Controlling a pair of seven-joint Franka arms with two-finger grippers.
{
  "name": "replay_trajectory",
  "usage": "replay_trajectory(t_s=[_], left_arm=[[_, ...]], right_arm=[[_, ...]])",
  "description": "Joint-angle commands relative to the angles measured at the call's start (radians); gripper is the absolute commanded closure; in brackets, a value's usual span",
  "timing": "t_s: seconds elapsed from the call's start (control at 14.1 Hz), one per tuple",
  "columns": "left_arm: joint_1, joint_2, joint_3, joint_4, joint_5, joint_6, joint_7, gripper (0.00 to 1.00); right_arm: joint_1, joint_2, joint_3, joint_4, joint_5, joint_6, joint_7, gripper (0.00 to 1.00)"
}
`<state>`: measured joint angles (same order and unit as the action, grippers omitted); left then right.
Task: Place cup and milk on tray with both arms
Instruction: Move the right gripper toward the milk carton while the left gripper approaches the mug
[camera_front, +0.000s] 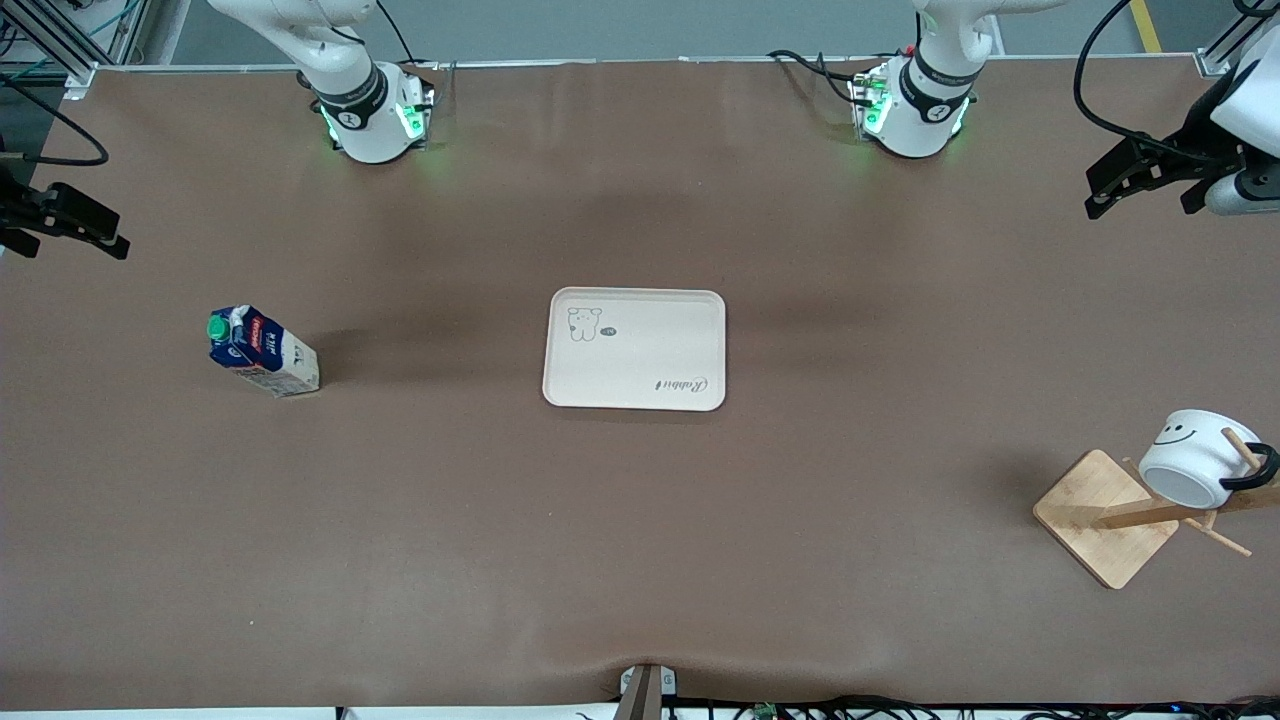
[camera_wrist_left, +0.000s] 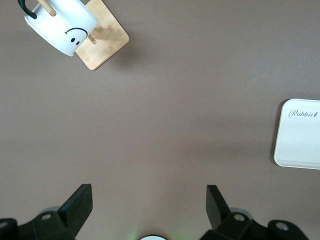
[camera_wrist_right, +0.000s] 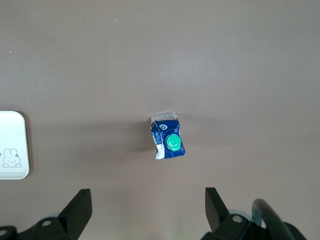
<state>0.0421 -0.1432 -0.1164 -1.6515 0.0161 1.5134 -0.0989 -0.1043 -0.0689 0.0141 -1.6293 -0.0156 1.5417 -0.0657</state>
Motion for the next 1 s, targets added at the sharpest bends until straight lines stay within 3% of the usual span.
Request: replay_trajectory(t_s=[0.0, 0.36, 0.64, 0.92], left_arm=[[0.004, 0.010, -0.002, 0.024, 0.011, -0.021, 0.013, 0.00], [0.057, 0.051, 0.015, 0.091, 0.016, -0.021, 0.013, 0.00], [0.129, 0.050, 0.015, 0.059, 0.011, 0.002, 0.013, 0.00], [0.239, -0.024, 0.014, -0.161, -0.053, 0.236, 0.022, 0.00]], right_arm=[[-0.006, 0.009, 0.003, 0.016, 0.017, -0.009, 0.010, 0.00], [-0.008, 0.011, 0.003, 0.016, 0.013, -0.009, 0.010, 0.00], [-0.005, 0.011, 0.003, 0.016, 0.006, 0.000, 0.003, 0.00], [-0.005, 0.026, 0.004, 0.029, 0.006, 0.000, -0.002, 0.00]])
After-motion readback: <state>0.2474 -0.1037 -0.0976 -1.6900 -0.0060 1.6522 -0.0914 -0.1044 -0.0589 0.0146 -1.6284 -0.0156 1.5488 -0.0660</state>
